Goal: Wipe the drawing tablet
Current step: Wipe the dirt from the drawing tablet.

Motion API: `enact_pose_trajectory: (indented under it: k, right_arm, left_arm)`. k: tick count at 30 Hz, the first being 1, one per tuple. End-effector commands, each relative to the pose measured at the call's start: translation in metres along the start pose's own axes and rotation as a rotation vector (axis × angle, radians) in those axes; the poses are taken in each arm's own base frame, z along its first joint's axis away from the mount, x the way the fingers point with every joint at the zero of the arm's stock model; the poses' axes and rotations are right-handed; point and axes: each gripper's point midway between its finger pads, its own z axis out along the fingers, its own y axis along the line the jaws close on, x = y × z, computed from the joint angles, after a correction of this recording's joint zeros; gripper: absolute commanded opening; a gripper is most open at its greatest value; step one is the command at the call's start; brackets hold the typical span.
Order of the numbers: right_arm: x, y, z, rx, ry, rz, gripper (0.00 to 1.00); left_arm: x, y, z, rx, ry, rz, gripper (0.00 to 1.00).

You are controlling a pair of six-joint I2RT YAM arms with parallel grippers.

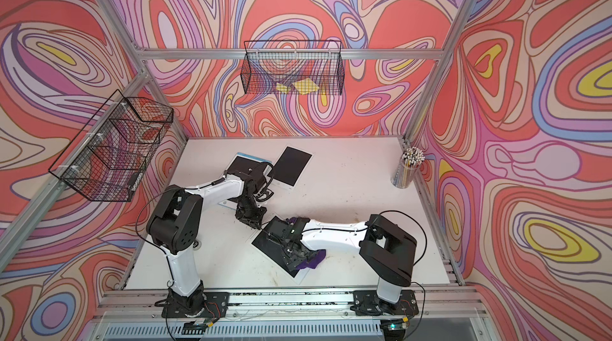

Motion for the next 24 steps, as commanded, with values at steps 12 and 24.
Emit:
enact_pose_trajectory:
  k: [12,24]
  right_arm:
    - [0.002,-0.001,-0.018,-0.084,-0.046,0.064,0.00]
    - [-0.067,0.087,-0.072,-0.478,-0.154,0.032,0.00]
  left_arm:
    - [-0.002,0.003,0.001,-0.017,-0.001,0.007,0.22]
    - [-0.003,0.002,0.001,-0.012,-0.003,0.008,0.22]
